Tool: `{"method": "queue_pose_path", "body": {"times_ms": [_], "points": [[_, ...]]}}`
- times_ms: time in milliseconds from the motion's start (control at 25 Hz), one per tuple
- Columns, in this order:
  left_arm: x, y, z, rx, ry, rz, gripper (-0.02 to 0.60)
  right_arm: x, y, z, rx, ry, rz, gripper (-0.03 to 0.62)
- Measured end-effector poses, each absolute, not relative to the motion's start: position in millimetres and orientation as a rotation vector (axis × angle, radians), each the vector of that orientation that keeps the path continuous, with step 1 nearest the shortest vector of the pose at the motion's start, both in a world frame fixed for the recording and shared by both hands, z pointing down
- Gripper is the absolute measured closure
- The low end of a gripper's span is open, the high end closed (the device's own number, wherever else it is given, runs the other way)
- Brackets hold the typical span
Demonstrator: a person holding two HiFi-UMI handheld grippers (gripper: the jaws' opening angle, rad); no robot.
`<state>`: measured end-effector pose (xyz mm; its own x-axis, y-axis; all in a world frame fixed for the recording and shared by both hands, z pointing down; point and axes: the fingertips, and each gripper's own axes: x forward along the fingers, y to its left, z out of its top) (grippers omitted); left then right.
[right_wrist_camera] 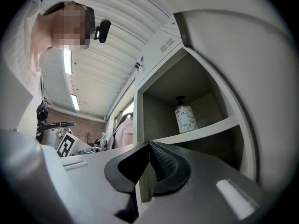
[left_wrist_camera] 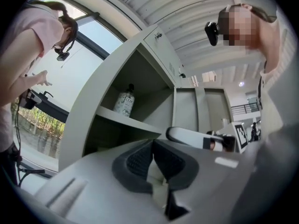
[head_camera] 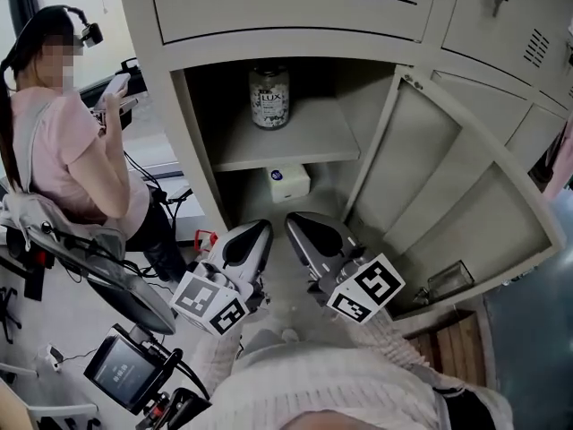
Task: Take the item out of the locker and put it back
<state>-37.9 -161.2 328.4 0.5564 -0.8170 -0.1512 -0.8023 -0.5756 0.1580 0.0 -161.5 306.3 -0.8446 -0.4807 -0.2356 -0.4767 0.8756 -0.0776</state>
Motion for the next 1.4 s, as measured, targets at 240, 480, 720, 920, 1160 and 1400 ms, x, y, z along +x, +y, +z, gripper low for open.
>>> {"method": "queue_pose_path", "body": {"times_ms": [240,480,720,920,1160,1400], "points": [[-39,-173,316,2.750,-1.368,-0.355,0.574,-10,-180,303,-0.777,2.802,0.013,0.594],[-37,-173,311,2.784,-1.317,-0.325,0.574,-16,-186,288,-0.819,2.796,0.042,0.572],[-42,-180,303,2.808,-1.307,-0.316,0.574,-23,-207,274,-0.895,2.797,0.113,0.503],[-43,-180,300,2.816,-1.283,-0.326,0.574,-36,-219,246,-0.875,2.816,0.190,0.376],[-44,-181,291,2.839,-1.261,-0.338,0.574,-49,-245,216,-0.950,2.877,0.253,0.309],[-38,-180,284,2.860,-1.220,-0.366,0.574,-45,-280,191,-1.060,2.864,0.232,0.249]]}}
